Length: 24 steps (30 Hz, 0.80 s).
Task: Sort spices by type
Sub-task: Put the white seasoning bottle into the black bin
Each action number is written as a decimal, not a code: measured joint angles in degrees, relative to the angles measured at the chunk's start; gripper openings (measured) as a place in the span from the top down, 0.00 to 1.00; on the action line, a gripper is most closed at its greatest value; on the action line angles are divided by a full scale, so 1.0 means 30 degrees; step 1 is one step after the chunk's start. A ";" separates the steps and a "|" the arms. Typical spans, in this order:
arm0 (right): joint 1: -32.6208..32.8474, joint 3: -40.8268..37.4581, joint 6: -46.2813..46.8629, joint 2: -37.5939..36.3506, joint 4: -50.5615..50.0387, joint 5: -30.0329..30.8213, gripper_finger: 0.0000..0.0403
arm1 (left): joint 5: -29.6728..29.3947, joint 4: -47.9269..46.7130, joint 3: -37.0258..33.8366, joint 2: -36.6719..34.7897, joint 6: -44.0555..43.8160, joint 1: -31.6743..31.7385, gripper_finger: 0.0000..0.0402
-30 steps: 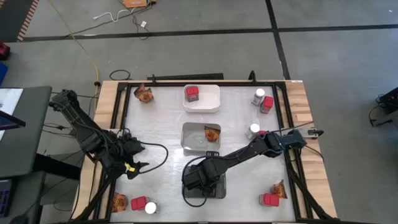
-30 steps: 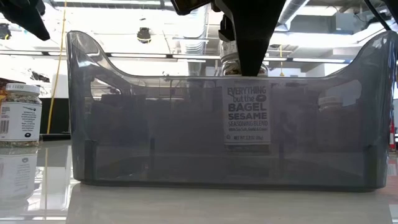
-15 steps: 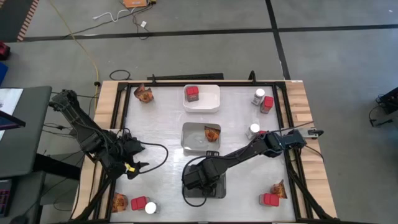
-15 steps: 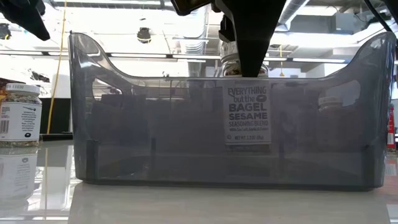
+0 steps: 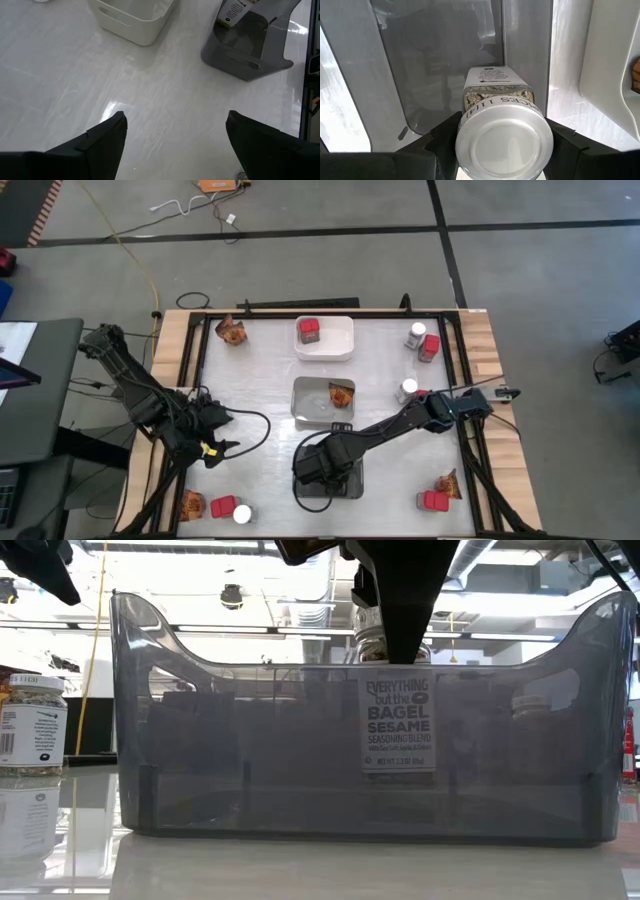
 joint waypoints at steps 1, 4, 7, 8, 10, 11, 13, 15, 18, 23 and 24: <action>0.0002 0.0000 0.0000 0.0000 0.0000 0.0000 0.39 | 0.0000 0.0000 0.0000 -0.0002 0.0005 0.0000 0.19; 0.0001 0.0000 0.0006 0.0000 0.0000 0.0000 0.39 | 0.0000 0.0011 0.0000 -0.0002 0.0155 0.0000 0.19; 0.0007 0.0000 0.0066 0.0000 0.0005 -0.0007 0.39 | 0.0000 0.0022 0.0000 -0.0002 0.0212 0.0000 0.19; 0.0007 0.0000 0.0066 0.0000 0.0007 -0.0007 0.39 | 0.0000 0.0022 0.0000 -0.0002 0.0221 0.0000 0.19; 0.0007 0.0000 0.0065 -0.0007 0.0007 -0.0007 0.37 | 0.0000 0.0022 0.0000 -0.0002 0.0238 0.0000 0.19; 0.0007 0.0007 0.0066 -0.0013 0.0000 -0.0001 0.36 | 0.0000 0.0022 0.0000 -0.0002 0.0238 0.0000 0.19; 0.0007 0.0019 0.0066 -0.0034 0.0005 -0.0007 0.32 | 0.0000 0.0022 0.0000 0.0003 0.0257 0.0001 0.19; 0.0007 0.0022 0.0066 -0.0044 0.0000 -0.0007 0.27 | 0.0000 0.0029 0.0000 -0.0002 0.0275 0.0000 0.19; 0.0007 0.0022 0.0058 -0.0044 0.0007 -0.0007 0.21 | 0.0000 0.0029 0.0000 -0.0002 0.0275 0.0000 0.19; -0.0126 0.0087 0.0759 -0.0058 -0.0110 -0.0170 0.15 | 0.0001 0.0029 0.0000 -0.0002 0.0282 0.0000 0.19; -0.0148 0.0264 0.1067 -0.0058 -0.0324 -0.0219 0.14 | 0.0000 0.0029 0.0000 -0.0002 0.0282 0.0000 0.19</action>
